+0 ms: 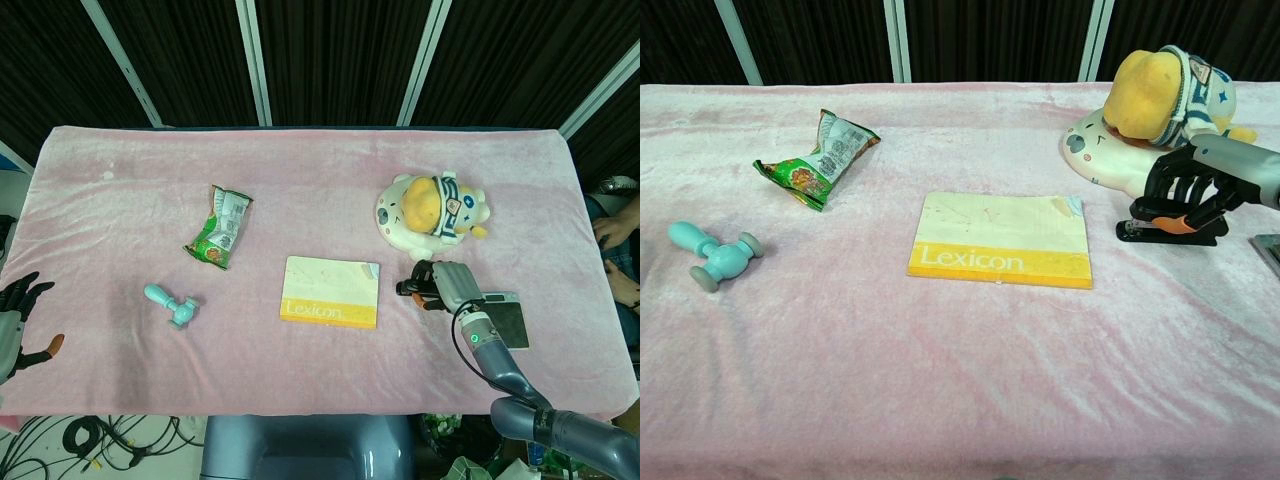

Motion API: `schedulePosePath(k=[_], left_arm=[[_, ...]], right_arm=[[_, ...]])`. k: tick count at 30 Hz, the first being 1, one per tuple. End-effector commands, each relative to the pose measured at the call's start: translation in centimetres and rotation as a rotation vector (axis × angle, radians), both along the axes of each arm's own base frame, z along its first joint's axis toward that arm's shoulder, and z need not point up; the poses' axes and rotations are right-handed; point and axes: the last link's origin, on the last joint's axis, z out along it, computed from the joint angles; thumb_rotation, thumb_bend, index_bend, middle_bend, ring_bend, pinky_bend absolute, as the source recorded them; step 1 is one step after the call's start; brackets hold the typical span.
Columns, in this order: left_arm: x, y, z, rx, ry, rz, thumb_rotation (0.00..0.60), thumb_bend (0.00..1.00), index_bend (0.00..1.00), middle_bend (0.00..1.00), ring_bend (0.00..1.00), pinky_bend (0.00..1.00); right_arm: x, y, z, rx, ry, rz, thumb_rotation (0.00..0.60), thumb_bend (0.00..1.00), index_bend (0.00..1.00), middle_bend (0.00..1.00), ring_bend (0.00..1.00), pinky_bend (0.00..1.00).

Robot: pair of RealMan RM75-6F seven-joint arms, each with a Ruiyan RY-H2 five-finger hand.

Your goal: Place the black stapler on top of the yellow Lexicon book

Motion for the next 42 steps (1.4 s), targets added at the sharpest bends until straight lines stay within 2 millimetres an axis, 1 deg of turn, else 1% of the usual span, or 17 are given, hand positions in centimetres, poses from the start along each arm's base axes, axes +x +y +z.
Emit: schedulePosePath(k=[1, 13, 33, 42], left_arm=[[0.00, 0.00, -0.01, -0.001, 0.000, 0.000, 0.600, 0.31, 0.15, 0.02, 0.00, 0.10], [0.00, -0.01, -0.05, -0.004, 0.002, 0.001, 0.600, 0.31, 0.15, 0.02, 0.00, 0.10], [-0.02, 0.02, 0.05, -0.003, 0.002, 0.002, 0.600, 0.31, 0.15, 0.02, 0.00, 0.10], [-0.03, -0.01, 0.04, -0.004, 0.002, 0.003, 0.600, 0.31, 0.15, 0.02, 0.00, 0.10]], right_arm=[[-0.07, -0.10, 0.11, 0.003, 0.000, 0.000, 0.600, 0.28, 0.53, 0.48, 0.45, 0.42], [-0.30, -0.42, 0.58, 0.031, 0.005, 0.012, 0.600, 0.28, 0.53, 0.49, 0.46, 0.42], [0.11, -0.43, 0.27, 0.034, 0.007, 0.026, 0.600, 0.28, 0.53, 0.49, 0.46, 0.42], [0.29, -0.47, 0.86, 0.015, -0.008, 0.024, 0.600, 0.28, 0.53, 0.49, 0.46, 0.43]])
